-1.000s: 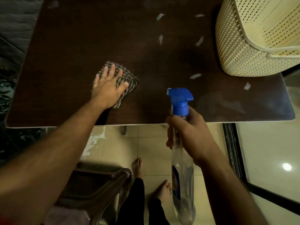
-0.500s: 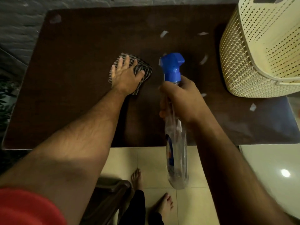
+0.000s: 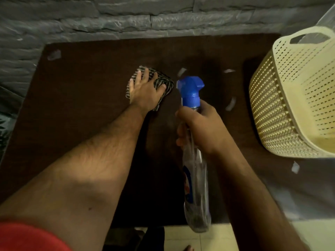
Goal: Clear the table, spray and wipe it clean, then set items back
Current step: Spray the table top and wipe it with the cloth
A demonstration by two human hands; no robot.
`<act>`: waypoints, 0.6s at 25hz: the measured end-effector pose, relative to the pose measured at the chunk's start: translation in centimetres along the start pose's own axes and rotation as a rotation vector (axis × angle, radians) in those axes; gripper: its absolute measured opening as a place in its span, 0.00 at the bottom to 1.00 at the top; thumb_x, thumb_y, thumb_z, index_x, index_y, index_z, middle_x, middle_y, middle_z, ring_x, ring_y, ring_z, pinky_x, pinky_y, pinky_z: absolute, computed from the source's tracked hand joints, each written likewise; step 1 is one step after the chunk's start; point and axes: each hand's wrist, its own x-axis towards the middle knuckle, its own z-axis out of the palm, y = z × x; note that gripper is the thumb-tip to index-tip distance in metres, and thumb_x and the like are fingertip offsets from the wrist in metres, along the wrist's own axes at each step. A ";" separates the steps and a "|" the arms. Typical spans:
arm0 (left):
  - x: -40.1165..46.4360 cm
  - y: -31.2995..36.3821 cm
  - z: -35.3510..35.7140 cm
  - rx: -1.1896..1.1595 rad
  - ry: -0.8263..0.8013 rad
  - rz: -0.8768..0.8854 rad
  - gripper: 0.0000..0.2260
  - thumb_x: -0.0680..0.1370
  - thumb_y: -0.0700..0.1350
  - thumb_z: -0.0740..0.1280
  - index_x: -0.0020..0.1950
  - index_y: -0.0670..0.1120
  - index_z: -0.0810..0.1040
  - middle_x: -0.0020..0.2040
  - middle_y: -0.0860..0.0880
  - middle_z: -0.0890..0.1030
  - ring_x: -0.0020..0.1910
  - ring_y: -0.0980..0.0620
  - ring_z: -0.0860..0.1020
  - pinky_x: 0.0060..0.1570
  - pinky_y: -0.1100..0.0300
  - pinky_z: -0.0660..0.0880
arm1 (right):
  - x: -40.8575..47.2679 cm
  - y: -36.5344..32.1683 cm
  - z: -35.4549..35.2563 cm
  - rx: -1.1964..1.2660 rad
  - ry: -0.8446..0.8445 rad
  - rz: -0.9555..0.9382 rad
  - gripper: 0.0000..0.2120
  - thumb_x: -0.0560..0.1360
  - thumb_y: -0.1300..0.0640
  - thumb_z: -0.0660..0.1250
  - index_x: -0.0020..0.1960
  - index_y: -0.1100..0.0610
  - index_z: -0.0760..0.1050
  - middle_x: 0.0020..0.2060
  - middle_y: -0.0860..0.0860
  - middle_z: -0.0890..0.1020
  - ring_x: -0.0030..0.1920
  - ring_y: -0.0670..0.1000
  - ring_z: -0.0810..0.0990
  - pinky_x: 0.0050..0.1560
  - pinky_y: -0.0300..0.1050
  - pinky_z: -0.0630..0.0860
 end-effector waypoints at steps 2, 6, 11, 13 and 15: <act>3.8 0.8 -0.3 0.015 -0.012 -0.003 0.28 0.79 0.62 0.53 0.77 0.51 0.58 0.79 0.48 0.52 0.78 0.46 0.47 0.75 0.44 0.45 | 3.0 -1.4 -0.2 -0.003 0.023 0.016 0.10 0.75 0.56 0.67 0.55 0.49 0.70 0.39 0.54 0.78 0.32 0.49 0.78 0.33 0.43 0.80; 10.1 1.8 -0.6 0.015 0.003 -0.010 0.28 0.79 0.62 0.53 0.77 0.51 0.59 0.79 0.48 0.53 0.78 0.47 0.48 0.75 0.44 0.45 | 7.8 -4.2 -0.5 0.009 0.064 0.029 0.10 0.75 0.57 0.67 0.54 0.49 0.70 0.39 0.54 0.78 0.32 0.49 0.78 0.33 0.44 0.80; 14.5 2.6 -0.4 -0.009 0.042 0.007 0.28 0.79 0.61 0.54 0.77 0.49 0.61 0.79 0.48 0.55 0.78 0.46 0.49 0.75 0.44 0.46 | 11.7 -6.8 -0.6 -0.013 0.138 -0.027 0.09 0.75 0.58 0.66 0.55 0.56 0.72 0.35 0.54 0.77 0.31 0.52 0.78 0.35 0.48 0.80; 15.7 2.8 -0.5 -0.007 0.045 0.018 0.28 0.79 0.61 0.53 0.77 0.49 0.60 0.79 0.47 0.55 0.78 0.46 0.49 0.75 0.44 0.46 | 12.9 -7.5 -0.4 -0.047 0.174 -0.056 0.09 0.75 0.58 0.66 0.54 0.57 0.73 0.36 0.54 0.78 0.33 0.53 0.78 0.39 0.57 0.81; 16.2 3.1 -0.6 0.016 0.028 0.019 0.29 0.80 0.61 0.52 0.77 0.48 0.58 0.79 0.47 0.55 0.78 0.46 0.49 0.75 0.45 0.46 | 13.5 -7.9 -0.4 -0.070 0.176 -0.088 0.06 0.75 0.57 0.67 0.50 0.54 0.73 0.36 0.53 0.78 0.35 0.54 0.78 0.43 0.61 0.81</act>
